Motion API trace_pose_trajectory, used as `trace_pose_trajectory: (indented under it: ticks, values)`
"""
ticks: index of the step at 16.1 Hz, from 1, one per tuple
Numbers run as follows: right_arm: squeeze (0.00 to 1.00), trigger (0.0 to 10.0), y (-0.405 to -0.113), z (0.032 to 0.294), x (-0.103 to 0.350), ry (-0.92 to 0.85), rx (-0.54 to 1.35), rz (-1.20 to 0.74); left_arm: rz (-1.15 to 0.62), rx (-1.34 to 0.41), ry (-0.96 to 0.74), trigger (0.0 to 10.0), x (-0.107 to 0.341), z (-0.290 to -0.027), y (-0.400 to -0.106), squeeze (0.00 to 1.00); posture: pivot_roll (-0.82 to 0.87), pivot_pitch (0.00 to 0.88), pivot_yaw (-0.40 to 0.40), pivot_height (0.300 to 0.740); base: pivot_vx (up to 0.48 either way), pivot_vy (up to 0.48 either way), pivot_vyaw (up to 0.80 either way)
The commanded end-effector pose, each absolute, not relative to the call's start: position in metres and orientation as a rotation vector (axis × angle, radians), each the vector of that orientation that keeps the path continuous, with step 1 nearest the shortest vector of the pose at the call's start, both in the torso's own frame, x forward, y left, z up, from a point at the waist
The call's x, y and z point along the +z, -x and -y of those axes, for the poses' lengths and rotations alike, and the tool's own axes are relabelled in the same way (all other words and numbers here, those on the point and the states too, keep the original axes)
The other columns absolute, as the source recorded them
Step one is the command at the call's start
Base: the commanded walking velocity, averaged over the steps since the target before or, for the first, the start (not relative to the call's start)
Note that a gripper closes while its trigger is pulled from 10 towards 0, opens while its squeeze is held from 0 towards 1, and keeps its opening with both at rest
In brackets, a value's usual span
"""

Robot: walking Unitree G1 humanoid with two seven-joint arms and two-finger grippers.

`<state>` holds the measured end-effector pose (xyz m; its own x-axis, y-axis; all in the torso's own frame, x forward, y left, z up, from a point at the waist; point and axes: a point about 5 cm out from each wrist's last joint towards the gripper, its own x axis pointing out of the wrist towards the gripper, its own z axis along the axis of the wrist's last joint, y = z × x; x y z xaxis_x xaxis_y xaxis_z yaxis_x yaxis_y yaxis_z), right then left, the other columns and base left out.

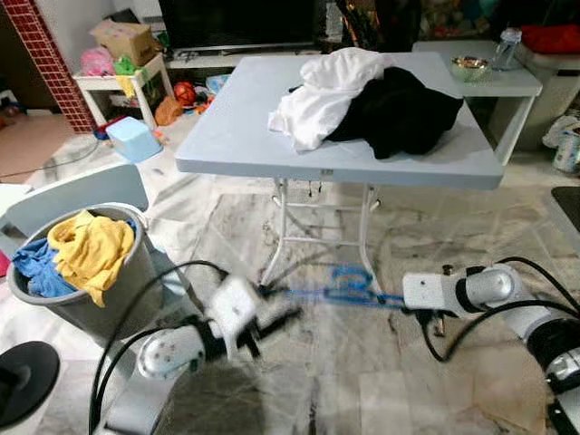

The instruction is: Hang hanger

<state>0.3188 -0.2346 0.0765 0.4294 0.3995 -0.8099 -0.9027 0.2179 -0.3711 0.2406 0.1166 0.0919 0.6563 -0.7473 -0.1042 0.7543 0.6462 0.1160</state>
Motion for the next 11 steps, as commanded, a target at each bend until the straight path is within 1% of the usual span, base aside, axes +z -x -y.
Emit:
trace_pose_trajectory:
  ticks: [1,2,3,4,7,9,10,11]
  values:
    - [0.0,0.0,-0.32,0.233,0.074,0.876,0.909,-0.611,-0.033,-0.726,-0.145,10.0,0.094,-0.128,-0.244,1.0,-0.09,0.0,0.037,0.74,0.0,0.0,0.0]
    - [0.0,0.0,-0.322,0.232,0.072,0.801,0.823,-0.582,-0.032,-0.656,-0.109,10.0,0.094,-0.131,-0.244,1.0,-0.09,0.0,0.033,0.74,0.0,0.0,0.0]
    - [0.0,0.0,-0.324,0.231,0.071,0.682,0.73,-0.559,-0.054,-0.591,-0.062,10.0,0.092,-0.134,-0.244,1.0,-0.09,0.0,0.032,0.74,0.0,0.0,0.0]
    - [0.0,0.0,-0.322,0.23,0.065,0.511,0.568,-0.518,-0.063,-0.461,-0.027,10.0,0.088,-0.141,-0.244,1.0,-0.11,0.0,0.034,0.74,0.0,0.0,0.0]
    - [0.0,0.0,-0.307,0.228,0.056,0.31,0.364,-0.483,-0.051,-0.288,0.022,10.0,0.088,-0.15,-0.248,1.0,-0.12,0.0,0.038,0.74,0.0,0.0,0.0]
    - [0.0,0.0,-0.295,0.226,0.052,0.252,0.276,-0.479,-0.092,-0.26,0.05,10.0,0.082,-0.151,-0.248,1.0,-0.13,0.0,0.042,0.74,0.0,0.0,0.0]
    - [0.0,0.0,-0.285,0.227,0.05,0.215,0.179,-0.474,-0.114,-0.233,0.08,10.0,0.078,-0.153,-0.249,1.0,-0.14,0.0,0.047,0.74,0.0,0.0,0.0]
    - [0.0,0.0,-0.277,0.228,0.05,0.213,0.108,-0.476,-0.105,-0.201,0.111,10.0,0.08,-0.155,-0.251,1.0,-0.14,0.0,0.049,0.74,0.0,0.0,0.0]
